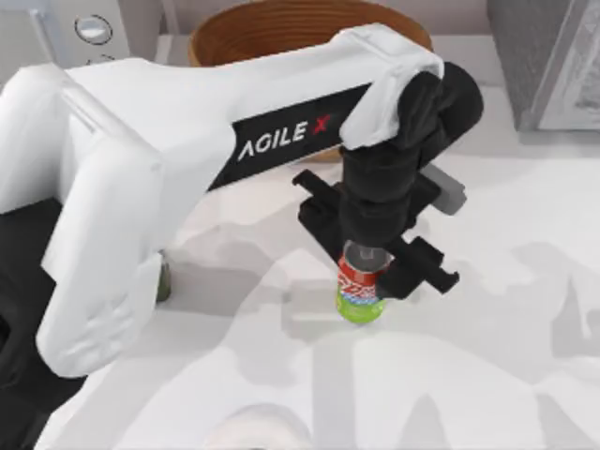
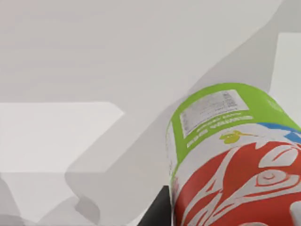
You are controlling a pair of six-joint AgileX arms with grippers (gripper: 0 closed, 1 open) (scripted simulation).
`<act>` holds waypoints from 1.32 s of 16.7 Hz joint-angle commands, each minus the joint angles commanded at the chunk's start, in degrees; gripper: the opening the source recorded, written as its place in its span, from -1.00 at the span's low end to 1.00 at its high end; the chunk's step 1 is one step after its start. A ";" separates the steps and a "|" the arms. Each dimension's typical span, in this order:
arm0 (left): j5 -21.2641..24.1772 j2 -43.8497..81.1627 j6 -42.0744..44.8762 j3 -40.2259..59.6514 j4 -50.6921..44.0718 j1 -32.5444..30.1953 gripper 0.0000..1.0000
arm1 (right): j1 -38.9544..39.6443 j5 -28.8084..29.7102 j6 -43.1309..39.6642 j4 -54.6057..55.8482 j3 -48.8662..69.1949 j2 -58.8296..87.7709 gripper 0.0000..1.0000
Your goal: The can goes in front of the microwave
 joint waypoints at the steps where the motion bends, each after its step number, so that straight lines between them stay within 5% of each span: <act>1: -0.01 -0.07 -0.11 1.25 -1.27 0.08 -1.00 | 0.00 0.00 0.00 0.00 0.00 0.00 1.00; 13: 1.11 -4.07 2.78 7.55 -7.78 3.88 -1.00 | 0.00 0.00 0.00 0.00 0.00 0.00 1.00; 17: 3.35 -13.99 9.26 8.12 -8.29 17.48 -1.00 | 0.00 0.00 0.00 0.00 0.00 0.00 1.00; 22: 3.22 -21.01 15.39 6.30 -8.48 42.78 -1.00 | 0.00 0.00 0.00 0.00 0.00 0.00 1.00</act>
